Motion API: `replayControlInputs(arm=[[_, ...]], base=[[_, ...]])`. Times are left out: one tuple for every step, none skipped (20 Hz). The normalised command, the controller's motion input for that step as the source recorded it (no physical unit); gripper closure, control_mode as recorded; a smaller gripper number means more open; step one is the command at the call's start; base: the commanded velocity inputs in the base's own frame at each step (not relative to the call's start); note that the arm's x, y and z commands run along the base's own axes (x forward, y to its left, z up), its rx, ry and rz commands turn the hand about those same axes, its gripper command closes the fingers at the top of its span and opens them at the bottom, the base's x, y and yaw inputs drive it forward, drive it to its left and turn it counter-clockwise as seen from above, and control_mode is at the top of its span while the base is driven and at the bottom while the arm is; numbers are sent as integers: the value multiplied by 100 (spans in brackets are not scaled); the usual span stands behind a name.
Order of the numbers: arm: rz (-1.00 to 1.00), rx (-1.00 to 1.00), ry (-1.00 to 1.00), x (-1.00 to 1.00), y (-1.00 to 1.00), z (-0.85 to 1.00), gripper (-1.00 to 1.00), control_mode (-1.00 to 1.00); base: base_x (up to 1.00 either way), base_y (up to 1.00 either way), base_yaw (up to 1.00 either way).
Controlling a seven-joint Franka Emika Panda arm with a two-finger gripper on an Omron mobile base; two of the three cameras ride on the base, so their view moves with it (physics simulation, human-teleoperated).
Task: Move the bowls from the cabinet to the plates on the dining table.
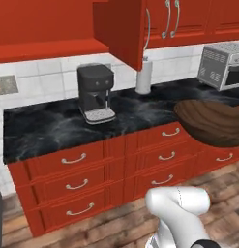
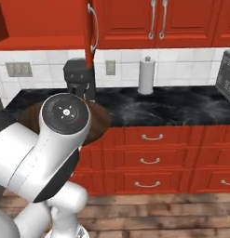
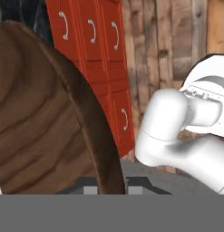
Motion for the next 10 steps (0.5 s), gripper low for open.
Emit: replayControlInputs(arm=[[0, 0, 0, 0, 0, 0, 100, 100], [0, 0, 0, 0, 0, 0, 100, 100], [0, 0, 0, 0, 0, 0, 100, 100], [0, 0, 0, 0, 0, 0, 100, 100], [0, 0, 0, 0, 0, 0, 100, 100], [0, 0, 0, 0, 0, 0, 100, 100], [0, 0, 0, 0, 0, 0, 100, 100], [0, 0, 0, 0, 0, 0, 100, 100], [0, 0, 0, 0, 0, 0, 100, 100], [0, 0, 0, 0, 0, 0, 100, 100]], base=[[0, -56, -73], [0, -54, -73], [0, -53, -73], [0, -51, -72], [0, -49, -71], [0, -47, -71], [0, -46, -71], [0, -44, -70], [0, -43, -69], [0, -44, -69]])
